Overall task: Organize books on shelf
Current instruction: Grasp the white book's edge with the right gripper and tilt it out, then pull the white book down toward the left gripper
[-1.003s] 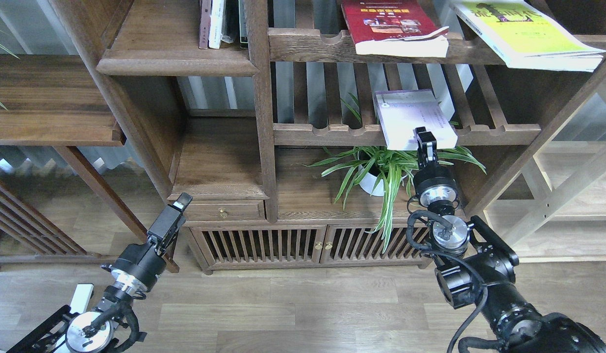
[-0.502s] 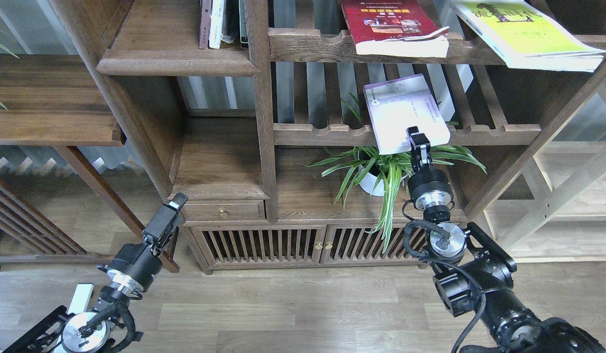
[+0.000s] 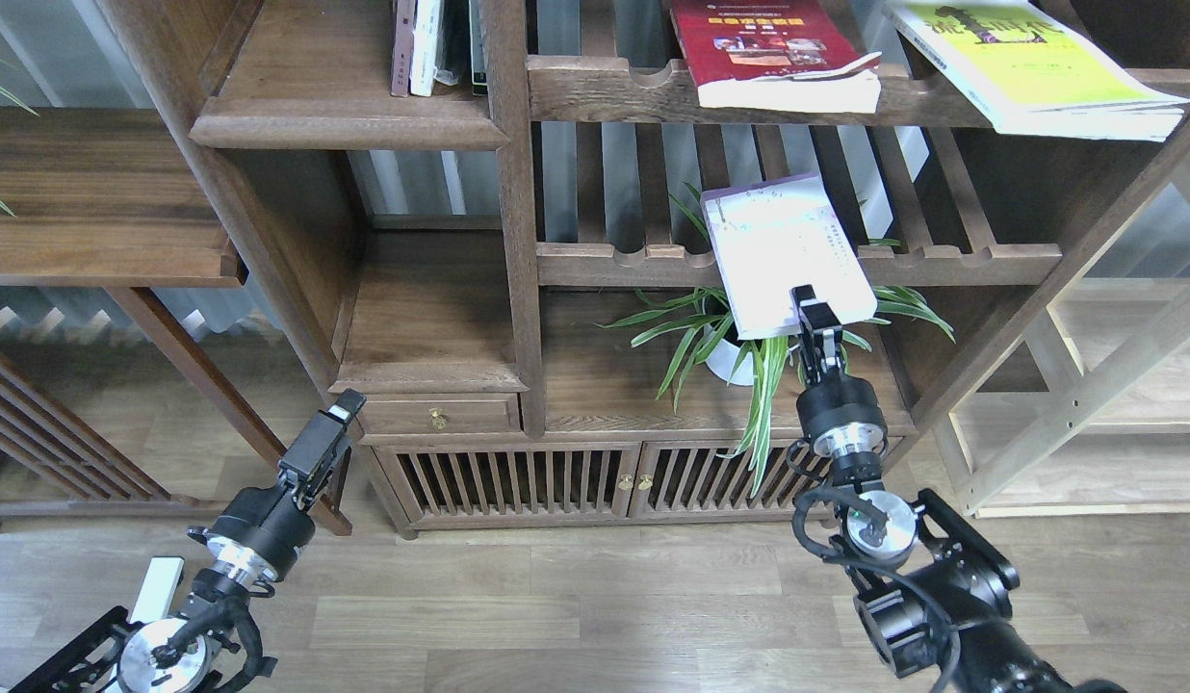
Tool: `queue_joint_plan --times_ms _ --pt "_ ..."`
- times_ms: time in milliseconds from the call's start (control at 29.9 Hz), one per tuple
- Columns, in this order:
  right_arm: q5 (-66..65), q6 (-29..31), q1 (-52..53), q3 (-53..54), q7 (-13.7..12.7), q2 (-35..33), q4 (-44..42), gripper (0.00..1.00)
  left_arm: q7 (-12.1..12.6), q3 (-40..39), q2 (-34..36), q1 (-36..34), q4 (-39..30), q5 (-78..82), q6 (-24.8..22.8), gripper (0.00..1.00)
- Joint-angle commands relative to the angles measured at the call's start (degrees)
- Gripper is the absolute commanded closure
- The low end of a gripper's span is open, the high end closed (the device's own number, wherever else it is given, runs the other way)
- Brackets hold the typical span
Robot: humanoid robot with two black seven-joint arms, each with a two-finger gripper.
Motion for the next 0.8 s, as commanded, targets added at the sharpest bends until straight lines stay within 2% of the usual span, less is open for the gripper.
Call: queue_joint_plan --times_ms 0,201,368,769 --pt "0.2 1.9 -2.3 0.1 -0.1 0.0 1.5 0.96 0.1 0.4 0.1 -0.2 0.0 0.0 0.0 0.0" --pt "0.3 1.9 -6.5 -0.1 -1.4 0.0 5.9 0.96 0.7 0.9 0.9 -0.6 -0.8 0.1 0.0 0.0" --pt "0.2 1.9 -9.2 -1.5 -1.6 0.0 9.6 0.96 0.7 3.3 3.3 -1.9 -3.6 0.1 0.0 0.0" --pt "-0.1 1.9 -13.4 -5.9 -2.6 0.0 17.3 0.96 0.7 7.4 6.3 -5.7 -5.3 0.0 0.0 0.01"
